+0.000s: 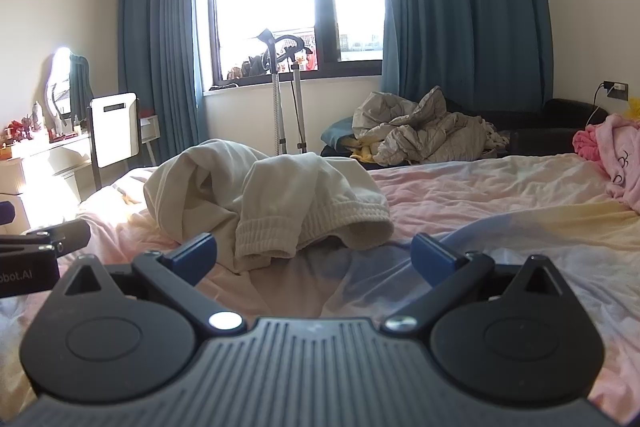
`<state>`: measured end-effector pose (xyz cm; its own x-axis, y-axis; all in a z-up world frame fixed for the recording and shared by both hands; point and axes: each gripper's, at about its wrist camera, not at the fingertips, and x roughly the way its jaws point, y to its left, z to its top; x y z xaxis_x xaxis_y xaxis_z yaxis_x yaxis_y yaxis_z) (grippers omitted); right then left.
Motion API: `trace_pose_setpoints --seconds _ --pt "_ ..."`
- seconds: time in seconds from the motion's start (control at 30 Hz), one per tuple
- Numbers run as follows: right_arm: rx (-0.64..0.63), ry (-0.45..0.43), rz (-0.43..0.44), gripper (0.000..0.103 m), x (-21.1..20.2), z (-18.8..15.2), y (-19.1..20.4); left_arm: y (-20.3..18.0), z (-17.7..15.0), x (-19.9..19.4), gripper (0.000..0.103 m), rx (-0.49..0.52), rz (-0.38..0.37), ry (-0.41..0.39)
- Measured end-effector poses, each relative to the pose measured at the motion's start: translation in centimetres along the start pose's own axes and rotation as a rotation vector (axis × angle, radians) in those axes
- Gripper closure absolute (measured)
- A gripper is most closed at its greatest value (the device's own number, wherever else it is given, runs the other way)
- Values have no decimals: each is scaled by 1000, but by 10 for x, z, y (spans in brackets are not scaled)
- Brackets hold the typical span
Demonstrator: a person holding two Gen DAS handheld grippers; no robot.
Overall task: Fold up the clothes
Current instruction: 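Move both grippers toward the crumpled cream sweatpants on the bed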
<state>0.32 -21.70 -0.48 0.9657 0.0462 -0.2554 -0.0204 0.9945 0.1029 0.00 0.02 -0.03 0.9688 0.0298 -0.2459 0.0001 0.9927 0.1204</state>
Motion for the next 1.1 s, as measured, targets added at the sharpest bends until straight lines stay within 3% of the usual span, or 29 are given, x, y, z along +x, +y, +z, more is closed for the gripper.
trace_pose_setpoints --seconds 0.6,0.9,1.1 --pt "16 -16 -17 0 -1 -2 -2 -6 -6 10 0 -22 -16 28" --pt "34 -13 -22 0 -9 3 -9 -4 -4 -10 0 -27 -24 32" --pt "43 -14 -31 0 -26 16 -9 -2 16 -42 0 -44 -42 34"
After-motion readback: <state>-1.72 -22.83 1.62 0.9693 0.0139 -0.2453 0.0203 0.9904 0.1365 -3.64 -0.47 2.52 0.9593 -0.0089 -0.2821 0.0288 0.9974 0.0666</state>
